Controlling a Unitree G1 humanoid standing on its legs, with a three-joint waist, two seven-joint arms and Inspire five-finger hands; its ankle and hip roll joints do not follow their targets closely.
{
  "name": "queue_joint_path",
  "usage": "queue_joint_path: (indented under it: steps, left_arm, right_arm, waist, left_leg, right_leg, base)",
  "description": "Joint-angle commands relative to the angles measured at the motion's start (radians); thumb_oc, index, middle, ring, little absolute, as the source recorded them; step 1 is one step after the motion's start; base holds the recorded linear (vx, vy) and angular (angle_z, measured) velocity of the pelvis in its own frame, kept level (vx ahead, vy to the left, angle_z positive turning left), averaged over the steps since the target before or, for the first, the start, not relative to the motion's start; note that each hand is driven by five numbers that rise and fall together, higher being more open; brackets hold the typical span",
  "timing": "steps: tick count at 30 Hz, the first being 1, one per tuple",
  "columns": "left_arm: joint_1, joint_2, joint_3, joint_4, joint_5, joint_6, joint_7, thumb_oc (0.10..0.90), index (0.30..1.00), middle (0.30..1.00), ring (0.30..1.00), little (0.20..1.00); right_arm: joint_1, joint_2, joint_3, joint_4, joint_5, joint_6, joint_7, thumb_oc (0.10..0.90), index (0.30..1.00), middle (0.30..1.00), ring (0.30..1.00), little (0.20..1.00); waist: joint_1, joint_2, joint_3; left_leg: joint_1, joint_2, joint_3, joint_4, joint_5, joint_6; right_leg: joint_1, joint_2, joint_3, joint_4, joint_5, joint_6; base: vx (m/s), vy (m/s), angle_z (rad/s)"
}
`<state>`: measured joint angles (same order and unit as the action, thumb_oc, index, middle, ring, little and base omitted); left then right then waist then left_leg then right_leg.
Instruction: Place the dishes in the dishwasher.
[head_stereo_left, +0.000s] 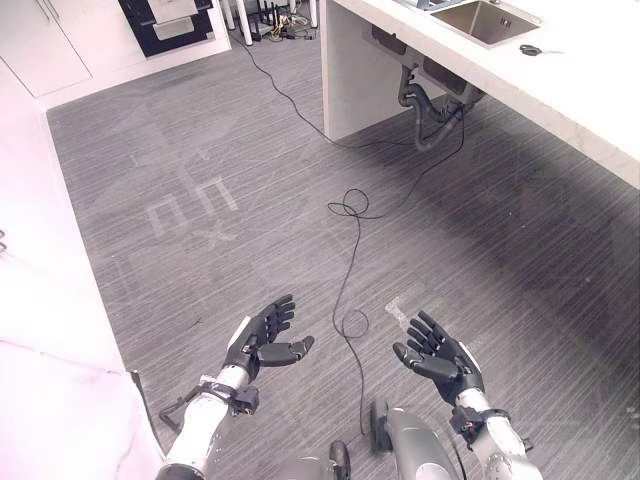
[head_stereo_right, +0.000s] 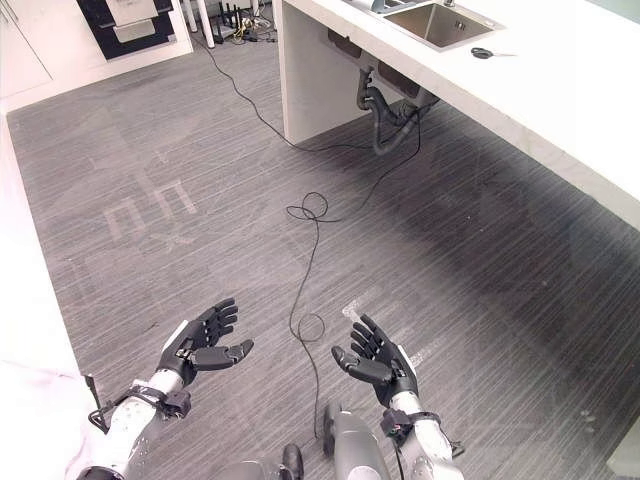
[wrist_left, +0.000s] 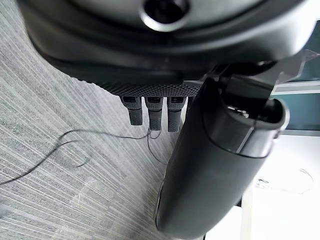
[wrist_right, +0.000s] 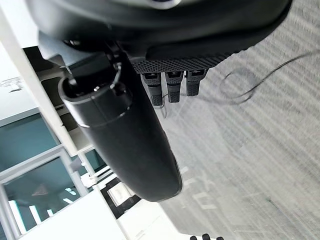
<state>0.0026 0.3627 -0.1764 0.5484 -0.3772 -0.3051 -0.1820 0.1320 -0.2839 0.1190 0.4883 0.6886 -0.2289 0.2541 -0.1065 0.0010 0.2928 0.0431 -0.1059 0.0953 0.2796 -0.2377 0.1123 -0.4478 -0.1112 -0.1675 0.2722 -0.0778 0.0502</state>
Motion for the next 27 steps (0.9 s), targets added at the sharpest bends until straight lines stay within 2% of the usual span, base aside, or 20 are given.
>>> queue_joint_path:
  steps: [1,2,3,4,5,7,9,10,11,12,13,14,16,19,21,22,23,24,25,27]
  left_arm:
    - [-0.039,0.011,-0.021,-0.072,0.008,-0.105,0.004,0.8,0.9,0.9,0.9,0.9]
    - [-0.038,0.002,-0.026,-0.078,0.012,-0.096,0.01,0.8,0.9,0.9,0.9,0.9]
    - [-0.038,0.001,-0.026,-0.079,0.014,-0.093,0.012,0.8,0.9,0.9,0.9,0.9]
    - [-0.034,-0.008,-0.029,-0.086,0.032,-0.084,0.022,0.8,0.9,0.9,0.9,0.9]
    - [-0.034,-0.008,-0.029,-0.086,0.033,-0.085,0.022,0.8,0.9,0.9,0.9,0.9]
    - [-0.017,-0.008,-0.015,-0.101,0.025,-0.093,0.0,0.8,0.9,0.9,0.9,0.9]
    - [-0.015,0.001,0.0,-0.104,0.013,-0.082,-0.029,0.8,0.9,0.9,0.9,0.9]
    - [-0.016,0.005,0.006,-0.103,0.004,-0.078,-0.05,0.8,0.9,0.9,0.9,0.9]
    - [-0.018,0.008,0.008,-0.104,0.006,-0.076,-0.054,0.8,0.9,0.9,0.9,0.9]
    - [-0.019,0.009,0.008,-0.108,0.007,-0.071,-0.054,0.8,0.9,0.9,0.9,0.9]
    - [-0.017,0.009,0.006,-0.112,0.0,-0.068,-0.054,0.8,0.9,0.9,0.9,0.9]
    - [-0.013,0.006,0.005,-0.117,0.002,-0.063,-0.054,0.8,0.9,0.9,0.9,0.9]
    - [-0.005,0.004,0.007,-0.118,0.007,-0.066,-0.06,0.8,0.9,0.9,0.9,0.9]
    - [0.007,0.007,0.013,-0.112,0.008,-0.079,-0.076,0.8,0.9,0.9,0.9,0.9]
    - [0.011,0.013,0.016,-0.116,0.019,-0.086,-0.089,0.8,0.9,0.9,0.9,0.9]
    - [0.009,0.016,0.018,-0.121,0.027,-0.072,-0.09,0.8,0.9,0.9,0.9,0.9]
    - [-0.006,0.028,0.008,-0.127,0.062,-0.05,-0.093,0.8,0.9,0.9,0.9,0.9]
    - [-0.012,0.033,0.002,-0.134,0.065,-0.043,-0.098,0.8,0.9,0.9,0.9,0.9]
    - [-0.025,0.042,-0.014,-0.147,0.068,-0.039,-0.09,0.8,0.9,0.9,0.9,0.9]
    - [-0.034,0.053,-0.027,-0.152,0.075,-0.022,-0.062,0.8,0.9,0.9,0.9,0.9]
  right_arm:
    - [-0.09,-0.05,-0.024,-0.063,0.035,-0.076,0.029,0.8,0.9,0.9,0.9,0.9]
    - [-0.095,-0.056,-0.018,-0.067,0.034,-0.072,0.01,0.8,0.9,0.9,0.9,0.9]
    - [-0.097,-0.056,-0.017,-0.068,0.033,-0.07,0.009,0.8,0.9,0.9,0.9,0.9]
    - [-0.108,-0.066,-0.01,-0.07,0.027,-0.062,-0.007,0.8,0.9,0.9,0.9,0.9]
    - [-0.108,-0.066,-0.01,-0.07,0.027,-0.061,-0.007,0.8,0.9,0.9,0.9,0.9]
    - [-0.108,-0.095,-0.008,-0.066,0.006,-0.063,0.001,0.8,0.9,0.9,0.9,0.9]
    - [-0.097,-0.105,-0.019,-0.06,0.004,-0.064,0.006,0.8,0.9,0.9,0.9,0.9]
    - [-0.101,-0.106,-0.019,-0.048,0.007,-0.074,0.013,0.8,0.9,0.9,0.9,0.9]
    - [-0.104,-0.101,-0.018,-0.045,0.001,-0.075,0.012,0.8,0.9,0.9,0.9,0.9]
    - [-0.105,-0.093,-0.019,-0.045,-0.008,-0.076,0.009,0.8,0.9,0.9,0.9,0.9]
    - [-0.106,-0.092,-0.017,-0.045,-0.008,-0.073,0.0,0.8,0.9,0.9,0.9,0.9]
    - [-0.106,-0.092,-0.008,-0.043,0.0,-0.073,-0.01,0.8,0.9,0.9,0.9,0.9]
    - [-0.104,-0.092,0.002,-0.043,0.004,-0.075,-0.018,0.8,0.9,0.9,0.9,0.9]
    - [-0.092,-0.092,0.001,-0.038,0.008,-0.071,-0.013,0.8,0.9,0.9,0.9,0.9]
    - [-0.09,-0.094,-0.005,-0.031,0.023,-0.075,-0.001,0.8,0.9,0.9,0.9,0.9]
    - [-0.094,-0.09,-0.006,-0.021,0.031,-0.076,-0.002,0.8,0.9,0.9,0.9,0.9]
    - [-0.096,-0.074,-0.024,-0.011,0.081,-0.069,-0.003,0.8,0.9,0.9,0.9,0.9]
    - [-0.096,-0.065,-0.03,-0.014,0.078,-0.073,-0.003,0.8,0.9,0.9,0.9,0.9]
    - [-0.092,-0.046,-0.032,-0.027,0.041,-0.084,-0.008,0.8,0.9,0.9,0.9,0.9]
    - [-0.092,-0.028,-0.026,-0.033,0.017,-0.072,-0.026,0.8,0.9,0.9,0.9,0.9]
  waist:
    - [-0.029,0.012,-0.031]
    - [-0.029,0.012,-0.037]
    - [-0.029,0.01,-0.042]
    - [-0.018,0.005,-0.05]
    - [-0.017,0.003,-0.053]
    - [0.004,-0.005,-0.047]
    - [0.014,-0.018,-0.04]
    - [0.03,-0.009,-0.027]
    - [0.034,-0.013,-0.033]
    - [0.037,-0.012,-0.034]
    - [0.05,-0.009,-0.026]
    - [0.064,0.012,-0.025]
    - [0.075,0.033,-0.024]
    - [0.075,0.047,-0.03]
    - [0.08,0.048,-0.043]
    - [0.086,0.047,-0.051]
    - [0.095,0.033,-0.067]
    - [0.091,0.032,-0.074]
    - [0.08,0.03,-0.078]
    - [0.077,0.03,-0.077]
  left_leg:
    - [0.031,0.029,-0.087,0.02,-0.067,-0.049]
    - [0.076,0.045,-0.088,0.02,-0.028,-0.068]
    - [0.077,0.044,-0.088,0.02,-0.019,-0.07]
    - [0.11,0.058,-0.081,0.075,0.09,-0.11]
    - [0.106,0.056,-0.081,0.08,0.098,-0.112]
    - [-0.034,0.067,-0.063,0.459,0.215,-0.163]
    - [-0.17,0.095,-0.03,0.588,0.225,-0.15]
    - [-0.192,0.098,-0.003,0.46,0.179,-0.125]
    - [-0.19,0.099,0.025,0.35,0.171,-0.117]
    - [-0.185,0.108,0.051,0.238,0.176,-0.12]
    - [-0.187,0.104,0.042,0.072,0.204,-0.134]
    - [-0.251,0.128,0.002,0.02,0.212,-0.152]
    - [-0.329,0.169,-0.026,0.02,0.213,-0.173]
    - [-0.361,0.227,0.005,0.02,0.222,-0.185]
    - [-0.349,0.209,0.003,0.02,0.194,-0.17]
    - [-0.341,0.185,-0.015,0.02,0.179,-0.159]
    - [-0.319,0.133,-0.027,0.02,0.152,-0.126]
    - [-0.304,0.118,-0.03,0.02,0.135,-0.108]
    - [-0.281,0.073,-0.042,0.02,0.1,-0.065]
    - [-0.255,0.042,-0.051,0.02,0.072,-0.034]
  right_leg:
    - [0.189,0.04,0.053,0.028,0.049,0.067]
    - [0.223,0.057,0.057,0.028,0.018,0.046]
    - [0.223,0.056,0.059,0.028,0.016,0.043]
    - [0.267,0.063,0.053,0.028,-0.023,0.015]
    - [0.266,0.061,0.053,0.028,-0.023,0.014]
    - [0.331,0.057,0.029,0.028,-0.064,-0.033]
    - [0.379,0.049,0.02,0.028,-0.092,-0.056]
    - [0.419,0.065,0.018,0.028,-0.118,-0.057]
    - [0.42,0.063,0.014,0.028,-0.126,-0.053]
    - [0.426,0.065,0.006,0.028,-0.138,-0.05]
    - [0.459,0.08,0.016,0.028,-0.163,-0.043]
    - [0.481,0.111,0.03,0.028,-0.183,-0.04]
    - [0.504,0.139,0.039,0.028,-0.207,-0.039]
    - [0.538,0.14,0.03,0.028,-0.238,-0.033]
    - [0.564,0.139,0.042,0.028,-0.259,-0.024]
    - [0.577,0.138,0.057,0.028,-0.264,-0.02]
    - [0.629,0.137,0.075,0.028,-0.266,-0.013]
    - [0.65,0.137,0.075,0.028,-0.203,0.007]
    - [0.589,0.135,0.119,0.241,-0.066,0.069]
    - [0.498,0.148,0.135,0.465,0.06,0.126]
  base:
    - [0.39,-0.207,-0.11]
    - [0.38,-0.2,0.17]
    - [0.46,-0.266,0.44]
    - [0.27,-0.174,0.51]
    - [0.35,-0.245,0.27]
    - [0.29,-0.245,-0.04]
    - [0.33,-0.219,-0.03]
    - [0.41,-0.113,-0.02]
    - [0.42,-0.019,-0.11]
    - [0.41,0.08,-0.2]
    - [0.48,0.136,-0.29]
    - [0.54,0.17,-0.32]
    - [0.42,0.141,-0.35]
    - [0.51,0.212,-0.43]
    - [0.5,0.307,-0.24]
    - [0.58,0.386,-0.31]
    - [0.59,0.395,-0.19]
    - [0.58,0.488,0.08]
    - [0.35,0.368,0.03]
    - [0.24,0.28,0.13]
